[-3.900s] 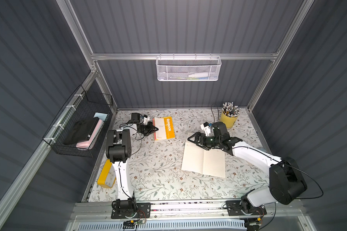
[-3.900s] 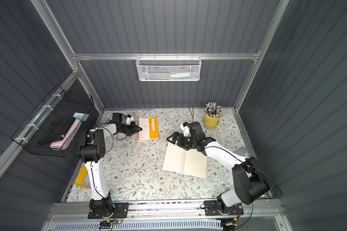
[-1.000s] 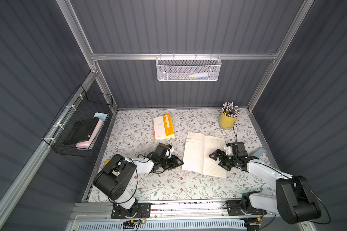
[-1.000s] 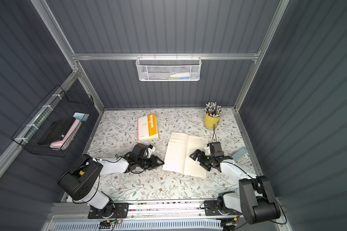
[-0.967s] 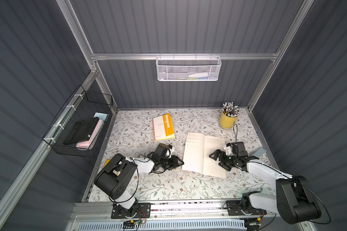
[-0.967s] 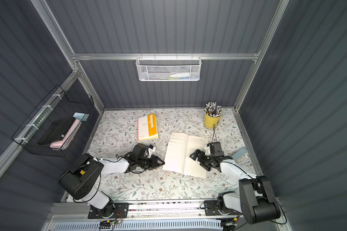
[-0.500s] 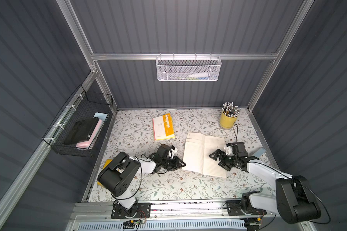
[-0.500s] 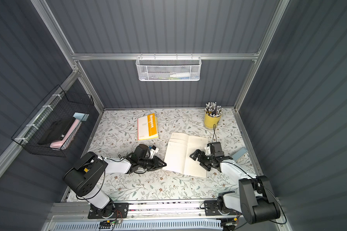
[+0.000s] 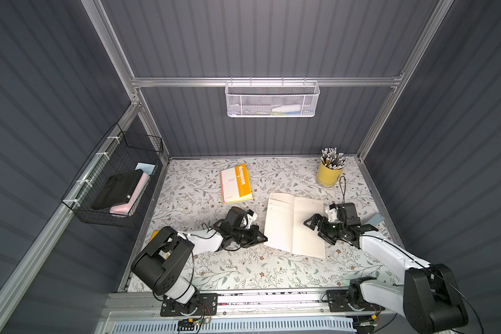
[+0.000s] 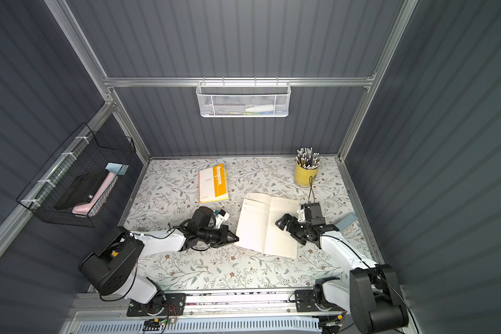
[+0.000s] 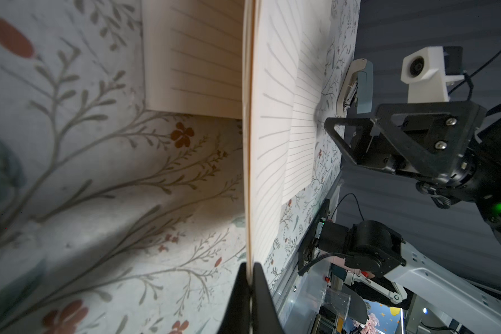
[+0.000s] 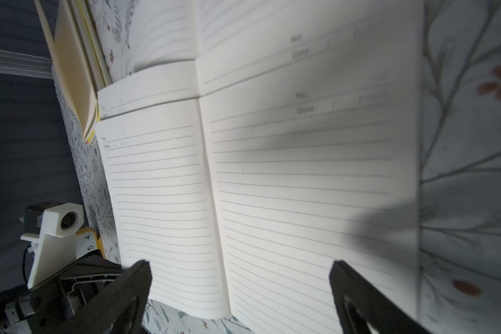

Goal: Close the notebook
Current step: Close the notebook at the center of the board.

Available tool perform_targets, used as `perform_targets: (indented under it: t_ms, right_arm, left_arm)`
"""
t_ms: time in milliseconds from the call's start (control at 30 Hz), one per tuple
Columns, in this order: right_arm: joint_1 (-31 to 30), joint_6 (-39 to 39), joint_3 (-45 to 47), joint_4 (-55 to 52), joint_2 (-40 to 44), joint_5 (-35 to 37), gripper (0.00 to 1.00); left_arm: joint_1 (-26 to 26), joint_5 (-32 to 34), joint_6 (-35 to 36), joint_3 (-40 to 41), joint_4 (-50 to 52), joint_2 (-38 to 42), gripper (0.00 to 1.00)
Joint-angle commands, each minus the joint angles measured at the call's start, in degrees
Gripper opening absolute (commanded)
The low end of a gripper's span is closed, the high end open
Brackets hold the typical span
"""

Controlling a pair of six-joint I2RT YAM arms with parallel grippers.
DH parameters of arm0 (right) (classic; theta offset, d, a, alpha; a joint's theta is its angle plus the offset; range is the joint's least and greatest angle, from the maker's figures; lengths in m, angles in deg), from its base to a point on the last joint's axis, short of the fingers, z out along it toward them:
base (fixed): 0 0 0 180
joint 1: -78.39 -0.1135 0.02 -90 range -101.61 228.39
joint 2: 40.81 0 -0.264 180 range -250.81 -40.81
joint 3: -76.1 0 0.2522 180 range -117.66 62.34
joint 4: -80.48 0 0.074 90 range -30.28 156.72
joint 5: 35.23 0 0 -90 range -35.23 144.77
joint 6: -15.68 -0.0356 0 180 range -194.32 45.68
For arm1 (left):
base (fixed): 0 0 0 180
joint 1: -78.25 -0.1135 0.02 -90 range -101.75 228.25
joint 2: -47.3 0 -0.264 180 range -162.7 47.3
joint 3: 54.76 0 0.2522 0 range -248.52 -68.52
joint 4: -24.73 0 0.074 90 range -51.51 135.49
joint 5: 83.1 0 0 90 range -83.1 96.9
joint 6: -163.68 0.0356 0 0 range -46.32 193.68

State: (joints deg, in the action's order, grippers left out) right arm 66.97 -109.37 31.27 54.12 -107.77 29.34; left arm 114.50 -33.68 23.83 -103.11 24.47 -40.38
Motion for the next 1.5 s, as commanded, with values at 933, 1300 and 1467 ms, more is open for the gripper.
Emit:
perform_targets:
  t_ms: [933,1300,1467]
  right_arm:
    - [-3.4,-0.1,-1.7,1.3,-2.3,0.1,0.99]
    - [-11.5,-0.1,-8.9,-1.2,-5.3,7.4,0.99]
    - [-16.8,-1.7,-12.5,1.6,-9.0,7.4,0.99]
  left_arm:
    - [0.2,1.4,0.3,-1.7,2.4,1.5,0.03]
    - [-0.3,6.2,4.9,-8.0,11.9,11.8,0.00]
    - [-3.6,9.1,7.6,-10.1,20.7,19.3,0.00]
